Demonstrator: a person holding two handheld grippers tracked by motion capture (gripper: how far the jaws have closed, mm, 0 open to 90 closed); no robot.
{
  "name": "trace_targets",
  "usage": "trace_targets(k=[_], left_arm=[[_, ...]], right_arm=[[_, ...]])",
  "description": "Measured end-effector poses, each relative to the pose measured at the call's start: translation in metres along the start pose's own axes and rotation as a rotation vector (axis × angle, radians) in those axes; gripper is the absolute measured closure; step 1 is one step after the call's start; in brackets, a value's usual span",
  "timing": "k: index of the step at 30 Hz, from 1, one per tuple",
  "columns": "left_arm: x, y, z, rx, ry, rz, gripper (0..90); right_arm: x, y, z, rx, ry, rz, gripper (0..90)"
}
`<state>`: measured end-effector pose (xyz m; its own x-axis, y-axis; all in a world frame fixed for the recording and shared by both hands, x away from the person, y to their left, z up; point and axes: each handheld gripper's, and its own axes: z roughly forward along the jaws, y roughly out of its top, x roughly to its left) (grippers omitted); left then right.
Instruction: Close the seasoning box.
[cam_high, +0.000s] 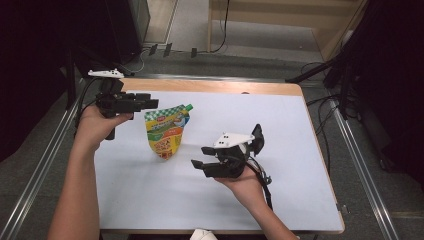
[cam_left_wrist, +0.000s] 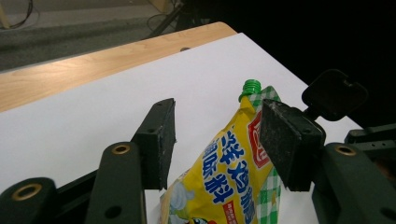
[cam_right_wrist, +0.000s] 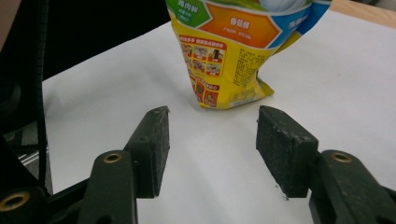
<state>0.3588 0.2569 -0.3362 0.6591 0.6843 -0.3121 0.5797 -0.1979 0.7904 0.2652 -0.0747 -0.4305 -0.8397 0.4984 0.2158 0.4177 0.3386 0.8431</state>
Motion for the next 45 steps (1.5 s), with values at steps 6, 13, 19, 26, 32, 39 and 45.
trace_targets(k=[6, 13, 19, 26, 32, 39, 45], left_arm=[[0.008, -0.003, -0.003, -0.006, 0.005, -0.021, 43.2], [0.018, -0.008, -0.003, -0.003, 0.039, -0.036, 43.9], [0.025, -0.012, -0.001, 0.003, 0.034, -0.056, 43.5], [0.030, -0.016, 0.004, 0.015, 0.033, -0.065, 43.1], [0.035, -0.020, 0.010, 0.030, 0.029, -0.076, 42.8], [0.036, -0.022, 0.013, 0.037, 0.019, -0.087, 42.3], [0.035, -0.022, 0.013, 0.032, 0.014, -0.088, 41.5]], right_arm=[[-0.007, 0.006, -0.014, -0.005, -0.010, 0.009, 46.7], [-0.018, 0.011, -0.029, -0.013, -0.033, 0.019, 47.4], [-0.025, 0.014, -0.040, -0.012, -0.048, 0.026, 47.8], [-0.032, 0.017, -0.053, -0.018, -0.061, 0.026, 48.2], [-0.038, 0.020, -0.066, -0.037, -0.076, 0.034, 48.8], [-0.046, 0.022, -0.082, -0.052, -0.099, 0.044, 51.7], [-0.051, 0.024, -0.093, -0.048, -0.114, 0.035, 55.3]])
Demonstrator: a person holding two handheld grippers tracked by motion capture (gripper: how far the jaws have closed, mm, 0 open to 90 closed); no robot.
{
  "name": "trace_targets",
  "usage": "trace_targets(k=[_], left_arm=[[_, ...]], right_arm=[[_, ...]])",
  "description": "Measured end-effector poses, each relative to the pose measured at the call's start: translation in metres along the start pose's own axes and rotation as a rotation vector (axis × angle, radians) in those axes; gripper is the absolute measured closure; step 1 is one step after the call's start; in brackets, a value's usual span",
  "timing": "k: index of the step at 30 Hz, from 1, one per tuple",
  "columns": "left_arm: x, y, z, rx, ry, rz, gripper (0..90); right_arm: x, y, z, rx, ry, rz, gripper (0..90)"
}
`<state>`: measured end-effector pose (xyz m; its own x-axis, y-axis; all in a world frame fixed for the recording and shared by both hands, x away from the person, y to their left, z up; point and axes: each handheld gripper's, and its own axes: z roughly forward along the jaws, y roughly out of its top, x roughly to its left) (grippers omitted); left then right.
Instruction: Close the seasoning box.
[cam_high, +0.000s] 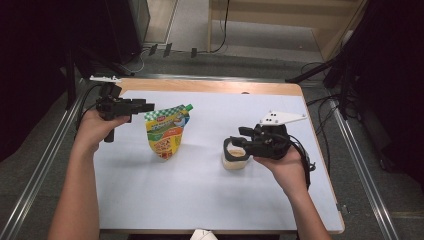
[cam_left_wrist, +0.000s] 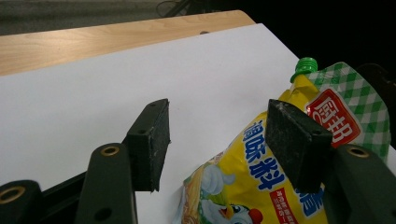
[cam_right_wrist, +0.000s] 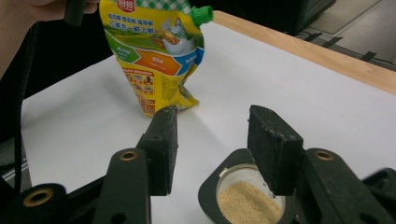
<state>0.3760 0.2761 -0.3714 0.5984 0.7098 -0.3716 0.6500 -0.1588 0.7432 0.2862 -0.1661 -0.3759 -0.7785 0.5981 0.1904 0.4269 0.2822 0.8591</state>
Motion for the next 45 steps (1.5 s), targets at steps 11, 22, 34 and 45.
trace_targets(k=[11, 22, 34, 45], left_arm=[[0.000, 0.000, 0.000, 0.000, -0.003, -0.001, 41.6], [-0.002, 0.000, 0.002, 0.010, -0.002, 0.007, 41.4], [-0.003, -0.001, 0.005, 0.023, -0.006, 0.015, 41.2], [-0.003, -0.001, 0.005, 0.025, -0.002, 0.014, 41.1]], right_arm=[[-0.017, -0.001, -0.020, 0.000, -0.040, 0.013, 75.8], [-0.037, -0.006, -0.038, -0.011, -0.084, 0.080, 90.0], [-0.052, -0.017, -0.035, 0.004, -0.113, 0.132, 90.0], [-0.051, -0.018, -0.032, -0.006, -0.106, 0.138, 90.0]])
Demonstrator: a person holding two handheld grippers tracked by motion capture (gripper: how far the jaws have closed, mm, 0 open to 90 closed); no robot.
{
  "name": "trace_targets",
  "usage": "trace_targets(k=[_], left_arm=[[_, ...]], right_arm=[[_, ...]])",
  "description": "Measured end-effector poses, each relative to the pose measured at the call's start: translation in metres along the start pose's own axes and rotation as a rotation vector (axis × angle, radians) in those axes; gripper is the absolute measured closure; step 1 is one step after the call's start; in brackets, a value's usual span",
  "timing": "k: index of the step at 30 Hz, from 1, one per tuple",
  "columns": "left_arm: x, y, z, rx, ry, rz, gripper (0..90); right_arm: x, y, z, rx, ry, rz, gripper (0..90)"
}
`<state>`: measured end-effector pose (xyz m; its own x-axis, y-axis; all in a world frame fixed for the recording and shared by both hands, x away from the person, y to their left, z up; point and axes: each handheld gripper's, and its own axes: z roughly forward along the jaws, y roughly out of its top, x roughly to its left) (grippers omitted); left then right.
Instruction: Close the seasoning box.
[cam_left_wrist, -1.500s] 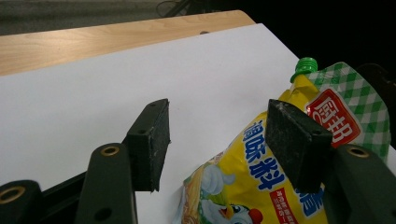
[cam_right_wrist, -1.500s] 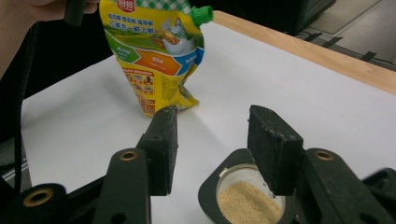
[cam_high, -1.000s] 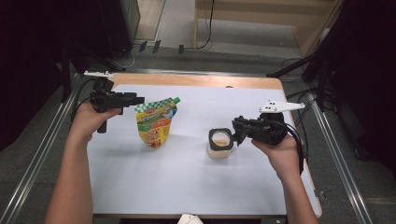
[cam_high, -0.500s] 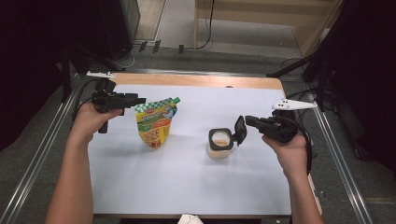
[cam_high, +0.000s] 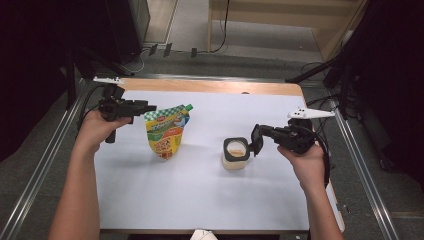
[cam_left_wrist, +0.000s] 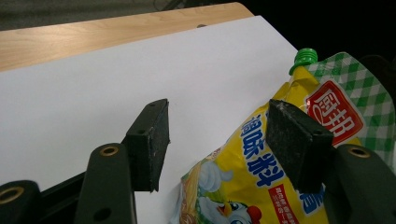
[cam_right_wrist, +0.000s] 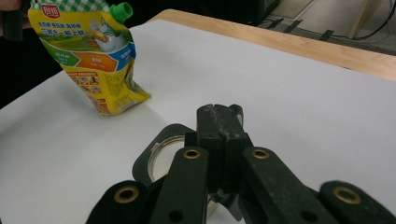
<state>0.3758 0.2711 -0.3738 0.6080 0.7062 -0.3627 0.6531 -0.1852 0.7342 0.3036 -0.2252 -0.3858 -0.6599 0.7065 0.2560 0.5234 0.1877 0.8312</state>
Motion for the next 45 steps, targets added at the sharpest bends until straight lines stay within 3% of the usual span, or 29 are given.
trace_targets(k=[38, 41, 45], left_arm=[[0.001, -0.001, 0.002, 0.011, 0.001, 0.000, 40.7], [0.001, -0.001, 0.002, 0.012, 0.001, 0.000, 40.7], [0.001, -0.001, 0.002, 0.010, 0.000, 0.000, 40.6]], right_arm=[[0.023, -0.002, 0.026, -0.005, 0.087, -0.045, 90.0], [0.024, -0.002, 0.028, 0.001, 0.088, -0.054, 90.0], [0.027, -0.006, 0.036, 0.052, 0.057, -0.082, 90.0]])
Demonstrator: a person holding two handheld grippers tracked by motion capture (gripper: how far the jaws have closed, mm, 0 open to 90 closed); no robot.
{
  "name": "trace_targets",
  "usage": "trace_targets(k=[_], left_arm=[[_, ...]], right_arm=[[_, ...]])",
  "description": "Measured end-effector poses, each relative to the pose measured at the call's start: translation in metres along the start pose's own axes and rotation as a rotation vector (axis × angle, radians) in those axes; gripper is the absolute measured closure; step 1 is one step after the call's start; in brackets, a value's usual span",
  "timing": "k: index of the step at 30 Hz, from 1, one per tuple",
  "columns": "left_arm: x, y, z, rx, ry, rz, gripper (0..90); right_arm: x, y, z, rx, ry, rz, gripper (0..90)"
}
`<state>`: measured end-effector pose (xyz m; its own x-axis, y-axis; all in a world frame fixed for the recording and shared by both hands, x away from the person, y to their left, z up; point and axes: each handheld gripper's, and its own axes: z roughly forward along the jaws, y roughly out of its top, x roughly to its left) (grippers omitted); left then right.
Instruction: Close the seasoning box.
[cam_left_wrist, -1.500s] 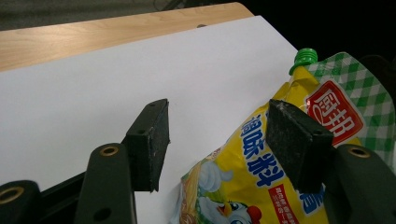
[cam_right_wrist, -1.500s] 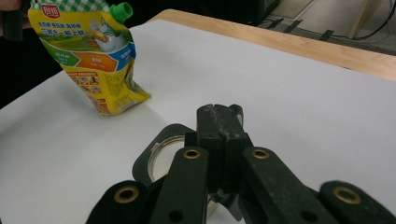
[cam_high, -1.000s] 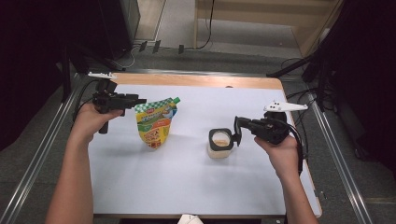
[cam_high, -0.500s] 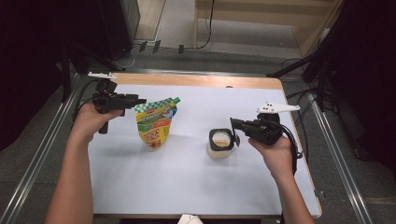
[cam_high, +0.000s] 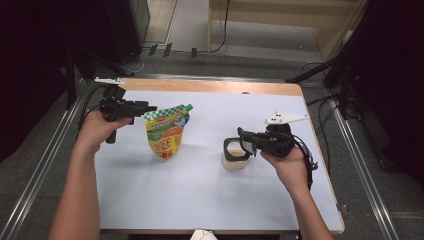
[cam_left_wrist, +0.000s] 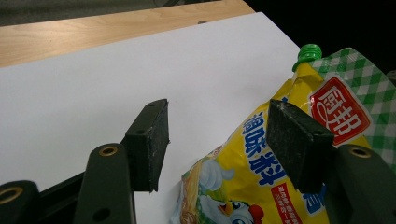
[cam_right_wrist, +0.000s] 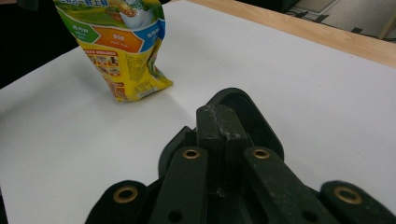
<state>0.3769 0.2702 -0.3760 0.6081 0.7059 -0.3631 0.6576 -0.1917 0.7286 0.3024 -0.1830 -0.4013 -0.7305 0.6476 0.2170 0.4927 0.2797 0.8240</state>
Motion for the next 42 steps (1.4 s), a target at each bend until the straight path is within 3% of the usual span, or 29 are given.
trace_targets(k=[12, 35, 42], left_arm=[[0.001, 0.000, 0.000, 0.001, 0.003, -0.004, 40.6], [0.003, -0.002, 0.002, 0.006, 0.001, -0.015, 40.5], [0.002, -0.002, 0.002, 0.004, 0.001, -0.011, 40.5]], right_arm=[[0.003, -0.006, 0.015, 0.023, 0.037, 0.008, 90.0], [0.004, -0.018, 0.041, 0.119, 0.049, -0.018, 90.0], [0.006, -0.020, 0.043, 0.109, 0.067, -0.017, 89.6]])
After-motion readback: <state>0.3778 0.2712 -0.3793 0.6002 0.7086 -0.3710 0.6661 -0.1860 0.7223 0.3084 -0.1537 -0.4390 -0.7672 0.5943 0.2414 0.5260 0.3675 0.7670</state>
